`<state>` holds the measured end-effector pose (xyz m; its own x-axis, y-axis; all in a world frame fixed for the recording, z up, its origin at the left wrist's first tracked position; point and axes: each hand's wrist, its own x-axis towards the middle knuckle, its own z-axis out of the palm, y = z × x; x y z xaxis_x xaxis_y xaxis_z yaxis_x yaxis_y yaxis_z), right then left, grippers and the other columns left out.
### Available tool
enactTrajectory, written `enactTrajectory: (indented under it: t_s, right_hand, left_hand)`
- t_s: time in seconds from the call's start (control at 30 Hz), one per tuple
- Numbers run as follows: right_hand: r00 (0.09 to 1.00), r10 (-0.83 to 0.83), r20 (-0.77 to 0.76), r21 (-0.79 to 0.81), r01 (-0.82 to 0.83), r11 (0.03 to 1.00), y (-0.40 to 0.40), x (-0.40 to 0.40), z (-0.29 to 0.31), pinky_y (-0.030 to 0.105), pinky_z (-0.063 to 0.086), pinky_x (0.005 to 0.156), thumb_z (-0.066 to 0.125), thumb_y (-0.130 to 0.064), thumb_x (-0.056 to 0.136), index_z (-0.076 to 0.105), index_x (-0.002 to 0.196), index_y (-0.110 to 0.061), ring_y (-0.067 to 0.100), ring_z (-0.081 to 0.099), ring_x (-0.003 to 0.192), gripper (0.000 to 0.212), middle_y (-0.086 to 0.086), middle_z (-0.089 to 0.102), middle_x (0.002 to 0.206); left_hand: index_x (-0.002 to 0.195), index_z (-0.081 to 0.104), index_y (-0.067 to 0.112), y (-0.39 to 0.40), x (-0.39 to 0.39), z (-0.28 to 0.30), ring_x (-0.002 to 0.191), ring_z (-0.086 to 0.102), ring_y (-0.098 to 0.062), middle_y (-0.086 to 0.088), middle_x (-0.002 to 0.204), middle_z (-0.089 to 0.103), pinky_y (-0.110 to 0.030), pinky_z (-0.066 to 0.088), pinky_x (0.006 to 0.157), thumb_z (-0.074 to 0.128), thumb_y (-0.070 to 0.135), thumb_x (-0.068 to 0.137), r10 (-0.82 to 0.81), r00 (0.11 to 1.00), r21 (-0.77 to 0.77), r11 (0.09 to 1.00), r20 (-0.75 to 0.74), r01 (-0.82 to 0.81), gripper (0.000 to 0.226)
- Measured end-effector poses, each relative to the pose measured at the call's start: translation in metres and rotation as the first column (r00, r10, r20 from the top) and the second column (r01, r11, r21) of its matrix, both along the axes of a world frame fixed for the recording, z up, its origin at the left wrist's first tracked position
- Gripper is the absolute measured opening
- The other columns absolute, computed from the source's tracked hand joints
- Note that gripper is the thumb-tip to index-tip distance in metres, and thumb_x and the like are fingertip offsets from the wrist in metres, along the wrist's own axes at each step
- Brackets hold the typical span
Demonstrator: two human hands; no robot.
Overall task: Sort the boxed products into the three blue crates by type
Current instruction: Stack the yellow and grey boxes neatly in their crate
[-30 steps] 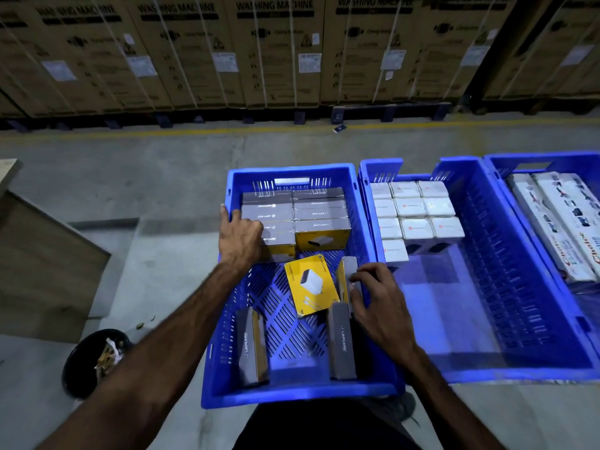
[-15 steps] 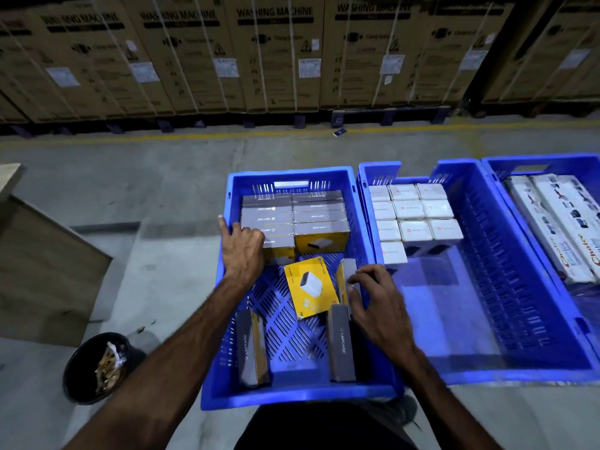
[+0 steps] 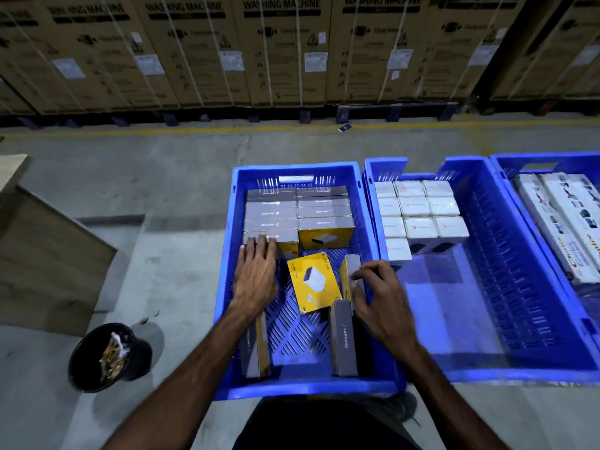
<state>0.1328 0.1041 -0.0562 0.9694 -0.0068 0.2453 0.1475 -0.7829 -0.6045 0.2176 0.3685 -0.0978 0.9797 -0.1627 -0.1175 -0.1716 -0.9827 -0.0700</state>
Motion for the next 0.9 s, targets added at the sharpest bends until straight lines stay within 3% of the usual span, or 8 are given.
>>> enactTrajectory:
  t_s: [0.13,0.27,0.43,0.63,0.7,0.77,0.83,0.9]
  right_hand:
    - [1.0,-0.003,-0.01,0.0,0.003,1.0,-0.001,0.0,0.0,0.034,0.053,0.086,0.068,-0.014,0.094,0.072,0.105,-0.011,0.017,0.059,0.106,0.012,0.001,0.056,0.116]
    - [1.0,-0.002,-0.006,-0.006,0.002,1.0,0.0,0.0,-0.001,0.031,0.052,0.085,0.068,-0.014,0.094,0.071,0.103,-0.011,0.016,0.058,0.105,0.01,0.0,0.056,0.115]
    - [1.0,0.0,-0.007,-0.015,0.0,1.0,0.0,0.0,0.0,0.025,0.047,0.081,0.069,-0.015,0.094,0.07,0.101,-0.012,0.015,0.058,0.102,0.008,-0.001,0.056,0.114]
    - [1.0,-0.005,0.017,-0.002,0.005,1.0,0.001,-0.001,0.001,0.029,0.049,0.081,0.07,-0.012,0.093,0.07,0.1,-0.012,0.016,0.058,0.101,0.007,-0.001,0.056,0.111]
    - [1.0,-0.002,0.026,-0.005,0.003,1.0,0.001,-0.001,0.001,0.03,0.049,0.081,0.07,-0.011,0.093,0.07,0.099,-0.012,0.018,0.059,0.101,0.006,0.0,0.056,0.111]
    - [1.0,-0.002,0.03,-0.006,0.002,1.0,0.001,-0.001,0.001,0.029,0.048,0.08,0.07,-0.012,0.093,0.07,0.099,-0.012,0.017,0.058,0.1,0.006,-0.001,0.055,0.111]
    - [1.0,-0.004,0.024,-0.009,0.005,1.0,0.001,-0.001,0.001,0.028,0.047,0.08,0.069,-0.013,0.094,0.07,0.099,-0.013,0.016,0.058,0.101,0.005,-0.002,0.055,0.111]
    - [1.0,0.003,0.028,-0.012,-0.002,1.0,0.001,0.0,0.001,0.03,0.048,0.08,0.069,-0.013,0.094,0.07,0.099,-0.013,0.017,0.058,0.101,0.005,-0.002,0.055,0.111]
  left_hand:
    - [0.159,0.026,0.008,-0.005,0.009,0.0,0.147,0.034,-0.039,-0.016,0.16,0.036,-0.056,0.033,0.122,0.076,0.017,0.074,0.053,0.998,-0.044,0.998,0.013,-0.053,0.099]
    - [0.143,0.047,0.012,-0.008,0.01,0.005,0.115,0.051,-0.034,-0.01,0.127,0.058,-0.05,0.05,0.094,0.078,0.015,0.068,0.062,0.994,-0.07,0.996,0.089,-0.056,0.081]
    - [0.134,0.057,0.016,0.001,0.018,0.008,0.113,0.058,-0.031,-0.007,0.127,0.064,-0.049,0.053,0.091,0.072,0.03,0.091,-0.063,0.996,-0.038,0.997,0.069,0.066,0.048]
    - [0.095,0.049,0.023,-0.007,0.023,0.052,0.076,0.065,-0.034,-0.003,0.09,0.064,-0.041,0.054,0.065,0.057,0.054,0.09,0.054,0.995,-0.321,0.947,0.087,-0.023,0.033]
    - [0.12,0.047,0.022,-0.012,0.019,0.07,0.075,0.062,-0.036,-0.008,0.087,0.068,-0.043,0.054,0.069,0.059,0.05,0.089,0.166,0.985,-0.476,0.87,0.045,-0.125,0.043]
    - [0.148,0.035,0.028,-0.015,0.019,0.08,0.092,0.066,-0.04,-0.015,0.104,0.072,-0.046,0.055,0.083,0.067,0.041,0.086,0.301,0.949,-0.604,0.741,-0.094,-0.295,0.071]
    - [0.148,0.04,0.03,-0.016,0.02,0.082,0.114,0.064,-0.039,-0.012,0.129,0.067,-0.04,0.052,0.089,0.07,0.038,0.085,0.441,0.866,-0.68,0.561,-0.237,-0.472,0.071]
    - [0.137,0.049,0.025,-0.019,0.022,0.078,0.112,0.063,-0.036,-0.009,0.131,0.064,-0.03,0.055,0.069,0.071,0.036,0.086,0.544,0.749,-0.751,0.292,-0.379,-0.592,0.056]
